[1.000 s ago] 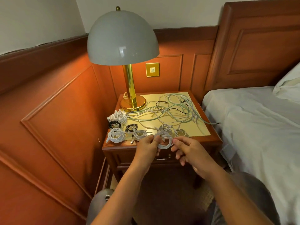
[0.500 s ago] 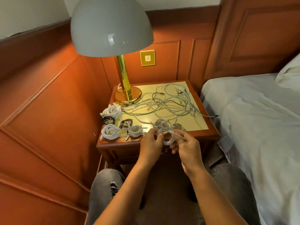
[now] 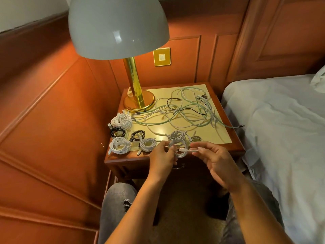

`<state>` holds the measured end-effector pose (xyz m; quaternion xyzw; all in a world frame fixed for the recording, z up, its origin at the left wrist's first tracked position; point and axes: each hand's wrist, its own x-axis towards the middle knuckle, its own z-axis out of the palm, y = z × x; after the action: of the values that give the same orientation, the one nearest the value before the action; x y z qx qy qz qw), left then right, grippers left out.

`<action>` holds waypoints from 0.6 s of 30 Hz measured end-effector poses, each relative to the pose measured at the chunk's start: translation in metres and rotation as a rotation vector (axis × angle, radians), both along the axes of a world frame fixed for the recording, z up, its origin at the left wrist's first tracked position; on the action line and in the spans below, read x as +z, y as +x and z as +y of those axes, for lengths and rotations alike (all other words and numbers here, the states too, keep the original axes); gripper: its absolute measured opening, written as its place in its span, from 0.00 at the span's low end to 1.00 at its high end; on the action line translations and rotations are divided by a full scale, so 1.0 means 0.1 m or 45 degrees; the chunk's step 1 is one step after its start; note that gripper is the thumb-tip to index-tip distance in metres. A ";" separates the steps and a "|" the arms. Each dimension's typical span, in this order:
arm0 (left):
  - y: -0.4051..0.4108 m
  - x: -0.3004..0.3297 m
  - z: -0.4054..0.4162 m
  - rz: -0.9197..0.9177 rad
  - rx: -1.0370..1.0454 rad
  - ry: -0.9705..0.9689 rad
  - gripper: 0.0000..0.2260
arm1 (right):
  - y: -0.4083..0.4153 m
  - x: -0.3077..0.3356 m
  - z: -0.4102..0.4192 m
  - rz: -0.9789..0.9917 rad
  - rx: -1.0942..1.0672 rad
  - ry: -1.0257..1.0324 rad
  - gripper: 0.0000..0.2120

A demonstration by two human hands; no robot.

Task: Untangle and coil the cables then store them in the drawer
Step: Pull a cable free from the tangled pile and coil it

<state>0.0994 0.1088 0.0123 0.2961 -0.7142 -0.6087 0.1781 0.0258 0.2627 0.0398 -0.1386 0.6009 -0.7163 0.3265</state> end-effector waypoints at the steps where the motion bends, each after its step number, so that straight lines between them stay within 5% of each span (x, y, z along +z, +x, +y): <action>1: -0.01 0.01 0.00 0.010 0.006 0.006 0.05 | 0.00 0.01 -0.01 0.210 0.022 0.204 0.10; 3: -0.03 0.04 0.02 0.017 0.012 0.020 0.05 | -0.02 0.03 -0.04 0.608 0.012 0.508 0.10; 8: -0.05 0.10 0.05 0.050 0.007 -0.039 0.04 | -0.02 0.05 -0.14 1.165 -0.109 0.703 0.03; 14: -0.06 0.13 0.04 0.093 -0.035 -0.235 0.02 | 0.03 -0.07 -0.28 1.235 -0.167 0.841 0.02; 18: -0.06 0.15 -0.03 0.078 0.009 0.104 0.03 | 0.01 -0.02 -0.26 0.999 -0.244 0.562 0.04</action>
<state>0.0930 0.1053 0.0276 0.2868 -0.6819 -0.6456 0.1897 0.0273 0.2366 0.0376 -0.2705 0.8273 -0.4915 0.0284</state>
